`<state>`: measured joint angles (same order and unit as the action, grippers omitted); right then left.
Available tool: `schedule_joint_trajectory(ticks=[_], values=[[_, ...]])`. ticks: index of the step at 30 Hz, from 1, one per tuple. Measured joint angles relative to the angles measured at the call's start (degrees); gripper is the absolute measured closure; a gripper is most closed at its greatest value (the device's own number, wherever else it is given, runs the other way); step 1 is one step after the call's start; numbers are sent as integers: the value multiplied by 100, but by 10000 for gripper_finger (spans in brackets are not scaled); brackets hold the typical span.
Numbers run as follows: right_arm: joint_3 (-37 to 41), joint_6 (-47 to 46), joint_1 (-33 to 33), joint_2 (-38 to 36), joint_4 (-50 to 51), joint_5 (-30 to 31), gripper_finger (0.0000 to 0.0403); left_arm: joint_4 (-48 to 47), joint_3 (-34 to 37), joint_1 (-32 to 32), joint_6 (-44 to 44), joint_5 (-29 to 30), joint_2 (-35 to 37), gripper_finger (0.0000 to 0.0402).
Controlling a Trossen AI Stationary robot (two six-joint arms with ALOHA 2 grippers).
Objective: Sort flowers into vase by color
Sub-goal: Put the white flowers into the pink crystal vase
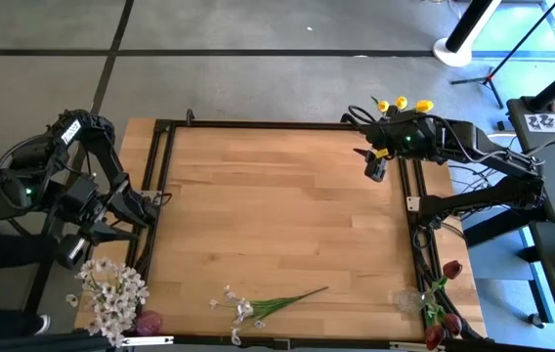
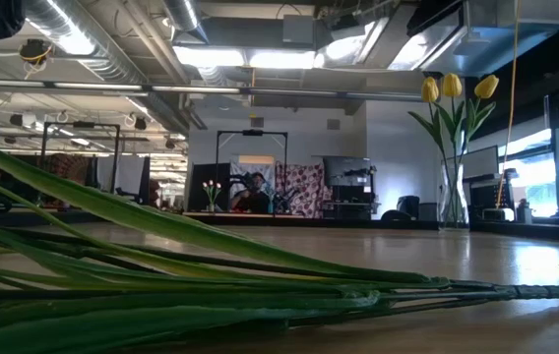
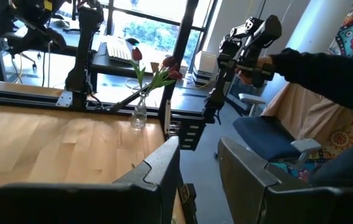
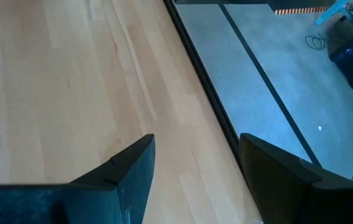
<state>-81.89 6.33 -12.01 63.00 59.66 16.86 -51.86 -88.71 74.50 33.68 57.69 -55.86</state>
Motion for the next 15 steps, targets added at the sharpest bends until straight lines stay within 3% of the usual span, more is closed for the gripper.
schedule_joint_trajectory(ticks=[15], values=[[0, -162, 0, 0, -84, -103, 182, 1, 2, 0, -140, 98, 13, 294]])
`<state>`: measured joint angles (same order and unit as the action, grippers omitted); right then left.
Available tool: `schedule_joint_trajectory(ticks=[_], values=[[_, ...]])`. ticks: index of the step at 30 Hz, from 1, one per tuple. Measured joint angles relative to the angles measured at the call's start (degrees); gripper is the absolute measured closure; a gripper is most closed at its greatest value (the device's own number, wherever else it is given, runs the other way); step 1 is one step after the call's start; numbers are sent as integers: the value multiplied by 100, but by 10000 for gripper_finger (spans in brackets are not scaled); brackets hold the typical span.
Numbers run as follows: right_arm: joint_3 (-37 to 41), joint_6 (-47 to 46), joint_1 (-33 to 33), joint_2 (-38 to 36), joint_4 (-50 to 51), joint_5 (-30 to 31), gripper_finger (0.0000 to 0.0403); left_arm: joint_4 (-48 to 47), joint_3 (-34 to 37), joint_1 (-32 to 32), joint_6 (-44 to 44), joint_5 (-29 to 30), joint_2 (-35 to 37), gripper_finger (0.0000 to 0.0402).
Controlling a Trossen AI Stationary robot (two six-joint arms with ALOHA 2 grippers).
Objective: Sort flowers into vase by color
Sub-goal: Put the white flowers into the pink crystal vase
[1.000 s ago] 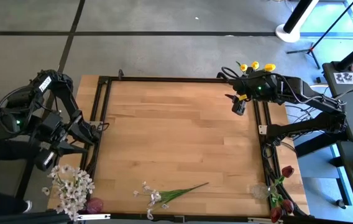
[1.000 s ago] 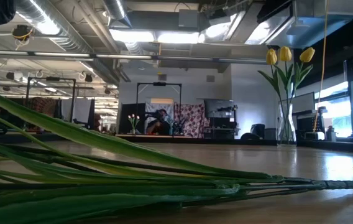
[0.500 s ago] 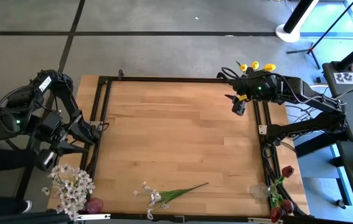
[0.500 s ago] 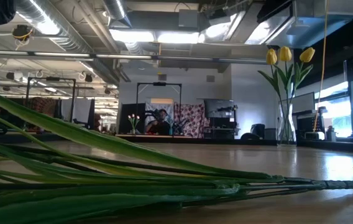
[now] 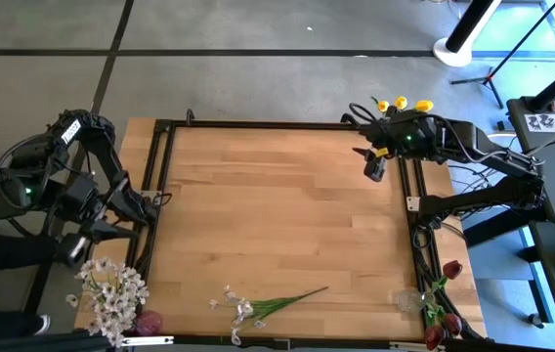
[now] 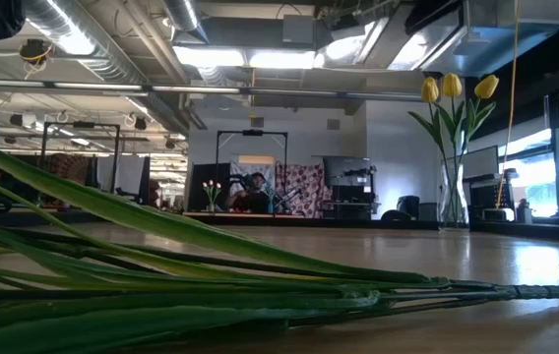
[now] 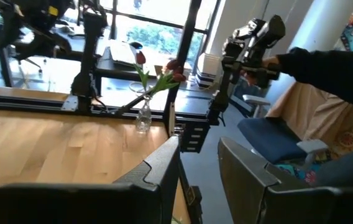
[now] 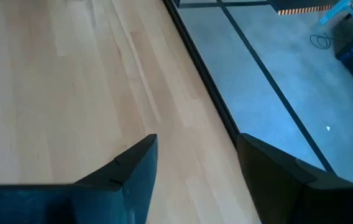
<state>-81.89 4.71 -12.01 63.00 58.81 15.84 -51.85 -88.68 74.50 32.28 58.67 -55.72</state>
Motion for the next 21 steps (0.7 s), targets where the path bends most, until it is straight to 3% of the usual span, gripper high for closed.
schedule_joint_trajectory(ticks=[9, 21], values=[[0, -290, 0, -22, -197, 0, 254, 0, 0, 0, 36, 173, -4, 294], [0, -299, 0, -11, -187, -94, 267, -1, 0, -1, 41, 171, -8, 294]])
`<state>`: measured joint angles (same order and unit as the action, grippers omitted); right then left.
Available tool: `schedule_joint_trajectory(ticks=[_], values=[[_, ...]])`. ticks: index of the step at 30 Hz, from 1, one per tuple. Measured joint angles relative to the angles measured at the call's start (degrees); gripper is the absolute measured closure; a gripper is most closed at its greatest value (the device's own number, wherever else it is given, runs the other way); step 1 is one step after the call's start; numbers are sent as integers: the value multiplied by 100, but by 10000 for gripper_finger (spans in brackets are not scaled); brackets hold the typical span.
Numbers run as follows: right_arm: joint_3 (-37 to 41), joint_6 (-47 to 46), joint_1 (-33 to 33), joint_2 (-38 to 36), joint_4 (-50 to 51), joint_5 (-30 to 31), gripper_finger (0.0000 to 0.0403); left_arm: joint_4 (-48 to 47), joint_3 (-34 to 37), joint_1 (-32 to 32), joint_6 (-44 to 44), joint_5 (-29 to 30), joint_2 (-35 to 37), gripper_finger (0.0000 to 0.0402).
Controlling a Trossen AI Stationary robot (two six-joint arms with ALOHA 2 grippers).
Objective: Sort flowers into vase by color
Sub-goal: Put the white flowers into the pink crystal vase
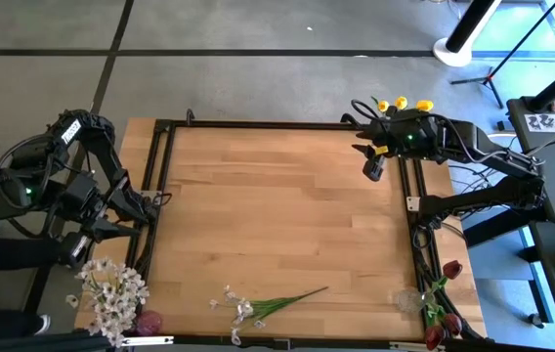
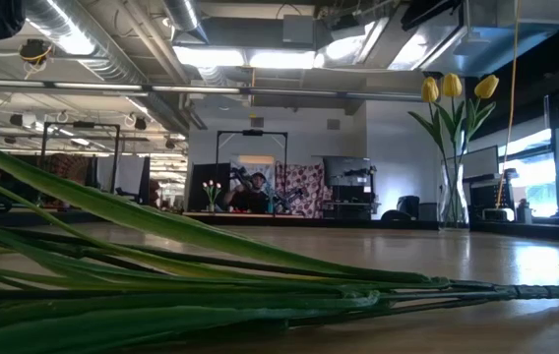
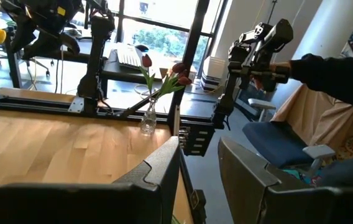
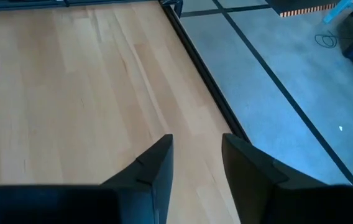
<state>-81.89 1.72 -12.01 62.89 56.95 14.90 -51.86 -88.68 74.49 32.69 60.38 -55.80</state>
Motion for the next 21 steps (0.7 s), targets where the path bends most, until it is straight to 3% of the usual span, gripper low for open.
schedule_joint_trajectory(ticks=[16, 21], values=[[0, -459, 0, 0, 1, -101, 267, 1, 0, 0, 4, -2, -1, 294], [0, -1534, 0, 26, -53, -292, 267, 0, 0, 1, 6, -2, -1, 294]])
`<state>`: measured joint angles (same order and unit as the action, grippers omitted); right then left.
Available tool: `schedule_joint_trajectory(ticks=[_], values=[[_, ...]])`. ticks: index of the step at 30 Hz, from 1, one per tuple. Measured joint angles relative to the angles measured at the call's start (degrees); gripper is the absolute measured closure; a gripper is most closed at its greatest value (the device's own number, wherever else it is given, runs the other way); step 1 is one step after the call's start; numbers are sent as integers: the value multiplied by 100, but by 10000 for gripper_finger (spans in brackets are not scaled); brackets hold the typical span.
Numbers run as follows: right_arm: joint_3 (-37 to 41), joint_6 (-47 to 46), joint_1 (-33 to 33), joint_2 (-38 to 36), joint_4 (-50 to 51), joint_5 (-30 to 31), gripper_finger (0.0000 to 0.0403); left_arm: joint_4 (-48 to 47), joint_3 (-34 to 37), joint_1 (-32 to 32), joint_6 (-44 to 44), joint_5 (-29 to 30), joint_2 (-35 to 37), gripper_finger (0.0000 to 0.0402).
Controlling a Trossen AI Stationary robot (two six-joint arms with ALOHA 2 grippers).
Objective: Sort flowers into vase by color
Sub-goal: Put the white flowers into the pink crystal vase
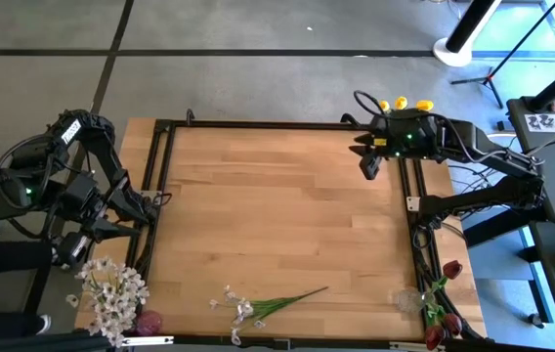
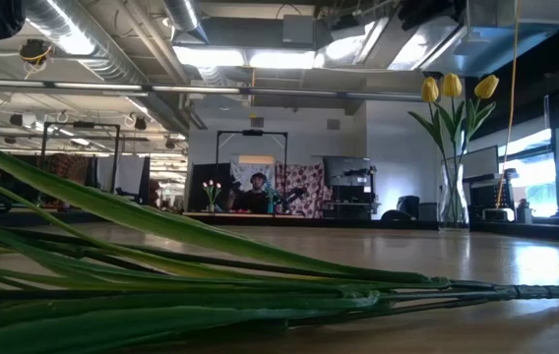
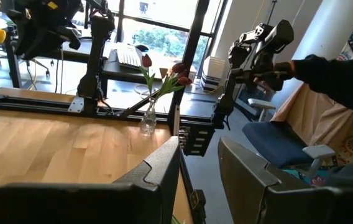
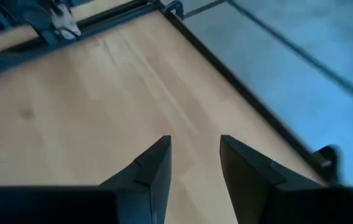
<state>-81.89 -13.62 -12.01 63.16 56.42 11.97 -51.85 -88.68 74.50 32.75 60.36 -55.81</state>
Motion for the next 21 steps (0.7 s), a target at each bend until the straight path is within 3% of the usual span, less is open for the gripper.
schedule_joint_trajectory(ticks=[8, 14, 21], values=[[-2, -271, -2, 247, -126, -356, 267, 2, 0, -1, 0, -2, 0, 294], [-2, 524, 52, 476, -814, -363, 267, 2, 0, -2, -657, 15, 0, 294], [-2, 1088, 732, 848, -1481, -342, 267, 506, 0, -26, -1145, 25, -25, 294]])
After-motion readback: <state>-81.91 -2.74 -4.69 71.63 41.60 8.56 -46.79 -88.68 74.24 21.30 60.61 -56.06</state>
